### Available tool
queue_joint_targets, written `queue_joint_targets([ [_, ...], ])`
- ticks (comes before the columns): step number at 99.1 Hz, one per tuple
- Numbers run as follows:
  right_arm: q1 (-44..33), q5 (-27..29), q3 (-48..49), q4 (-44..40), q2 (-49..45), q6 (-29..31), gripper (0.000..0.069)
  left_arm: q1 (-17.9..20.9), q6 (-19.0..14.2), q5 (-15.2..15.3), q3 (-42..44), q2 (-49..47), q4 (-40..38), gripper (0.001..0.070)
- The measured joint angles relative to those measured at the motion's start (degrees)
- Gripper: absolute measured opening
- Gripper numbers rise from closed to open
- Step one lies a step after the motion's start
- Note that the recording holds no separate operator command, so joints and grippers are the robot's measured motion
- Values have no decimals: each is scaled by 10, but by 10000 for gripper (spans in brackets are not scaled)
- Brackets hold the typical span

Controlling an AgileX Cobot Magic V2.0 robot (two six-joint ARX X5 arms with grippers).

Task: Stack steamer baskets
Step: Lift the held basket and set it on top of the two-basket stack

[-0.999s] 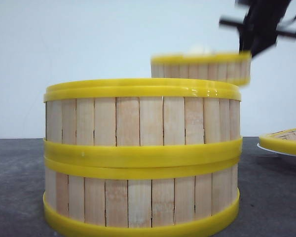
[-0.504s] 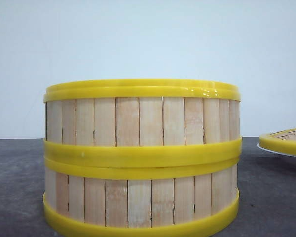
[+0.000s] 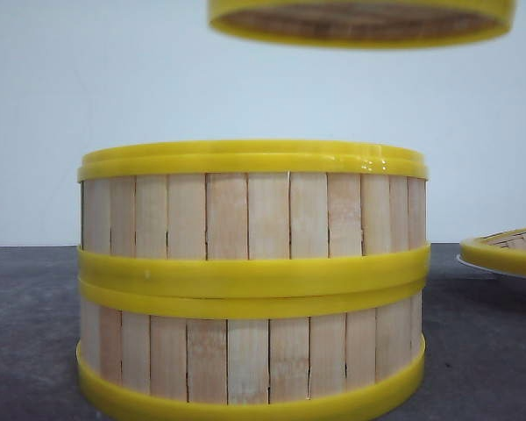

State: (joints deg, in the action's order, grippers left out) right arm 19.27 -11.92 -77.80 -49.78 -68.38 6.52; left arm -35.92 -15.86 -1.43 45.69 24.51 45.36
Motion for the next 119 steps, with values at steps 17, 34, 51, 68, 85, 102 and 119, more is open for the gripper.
queue_joint_targets([
  [17,52,1,62,35,0,15,35,0,0,0,0,0,0,347],
  [34,107,11,91,71,0,29,35,0,0,0,0,0,1,347],
  [51,143,37,92,91,-6,35,35,0,0,0,0,0,0,347],
  [68,149,44,92,93,-36,38,35,0,0,0,0,0,1,347],
  [85,149,47,92,96,-56,38,35,0,0,0,0,0,1,347],
  [102,150,45,92,98,-73,38,35,0,0,0,0,0,1,347],
  [119,150,51,92,96,-83,38,35,0,0,0,0,0,1,347],
])
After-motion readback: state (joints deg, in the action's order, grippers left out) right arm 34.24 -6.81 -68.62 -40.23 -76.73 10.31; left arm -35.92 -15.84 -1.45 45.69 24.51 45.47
